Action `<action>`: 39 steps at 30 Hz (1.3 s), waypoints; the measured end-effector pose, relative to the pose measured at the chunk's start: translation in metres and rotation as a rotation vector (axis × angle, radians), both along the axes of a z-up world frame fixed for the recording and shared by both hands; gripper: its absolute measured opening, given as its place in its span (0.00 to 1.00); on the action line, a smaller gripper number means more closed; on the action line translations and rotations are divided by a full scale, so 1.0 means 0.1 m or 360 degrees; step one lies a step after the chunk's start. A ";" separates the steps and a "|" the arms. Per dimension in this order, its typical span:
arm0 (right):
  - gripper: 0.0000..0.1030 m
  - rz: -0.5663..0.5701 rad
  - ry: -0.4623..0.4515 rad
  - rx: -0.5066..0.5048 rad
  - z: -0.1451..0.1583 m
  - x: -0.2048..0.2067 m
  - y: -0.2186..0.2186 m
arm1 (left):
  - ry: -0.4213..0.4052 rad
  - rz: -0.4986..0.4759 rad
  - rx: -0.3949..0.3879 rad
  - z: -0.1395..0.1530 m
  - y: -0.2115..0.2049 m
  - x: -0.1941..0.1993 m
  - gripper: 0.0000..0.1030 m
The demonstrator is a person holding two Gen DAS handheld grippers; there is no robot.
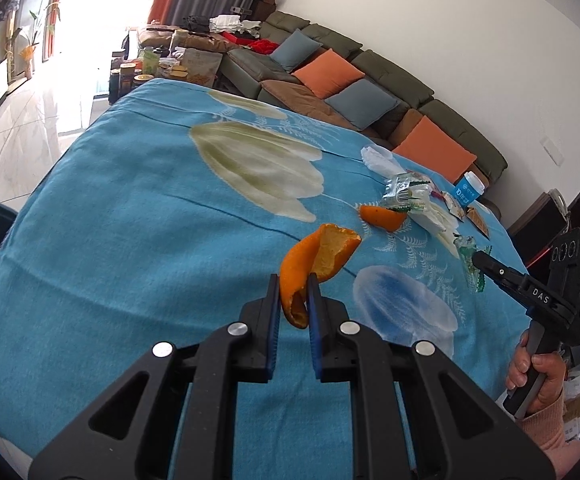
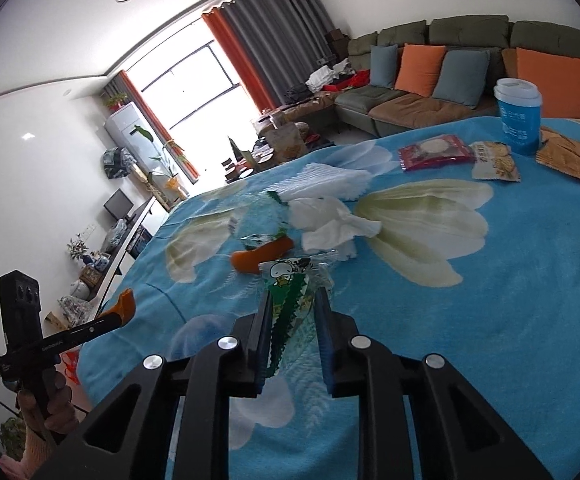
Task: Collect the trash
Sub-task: 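Carry the orange peel and snack bag over the teal bin and open both tools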
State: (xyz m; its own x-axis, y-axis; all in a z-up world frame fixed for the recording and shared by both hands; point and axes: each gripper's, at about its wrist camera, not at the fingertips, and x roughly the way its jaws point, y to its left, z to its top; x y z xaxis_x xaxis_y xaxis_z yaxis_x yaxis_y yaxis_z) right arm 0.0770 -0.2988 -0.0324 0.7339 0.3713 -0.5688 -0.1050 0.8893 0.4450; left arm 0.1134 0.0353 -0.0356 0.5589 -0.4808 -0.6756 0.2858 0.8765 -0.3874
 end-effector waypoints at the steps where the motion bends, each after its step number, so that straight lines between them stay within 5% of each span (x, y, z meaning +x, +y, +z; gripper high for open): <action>1: 0.19 0.0028 -0.0006 0.0009 0.01 0.00 0.07 | -0.0001 0.0010 -0.0003 0.00 0.03 -0.02 0.13; 19: 0.19 0.0514 -0.0051 0.0048 0.09 0.06 1.22 | -0.0046 0.0175 -0.0028 0.05 0.51 -0.35 0.13; 39: 0.19 0.0775 -0.0048 0.0041 0.15 0.15 1.89 | -0.0090 0.0346 -0.0016 0.10 0.99 -0.52 0.13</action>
State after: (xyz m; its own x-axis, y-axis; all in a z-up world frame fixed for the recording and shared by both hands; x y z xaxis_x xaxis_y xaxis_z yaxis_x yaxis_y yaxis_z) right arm 0.0925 -0.1095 -0.0169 0.4874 0.6893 -0.5360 -0.5196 0.7223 0.4564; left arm 0.0611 0.1340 -0.0256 0.6868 -0.3514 -0.6362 0.1120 0.9160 -0.3851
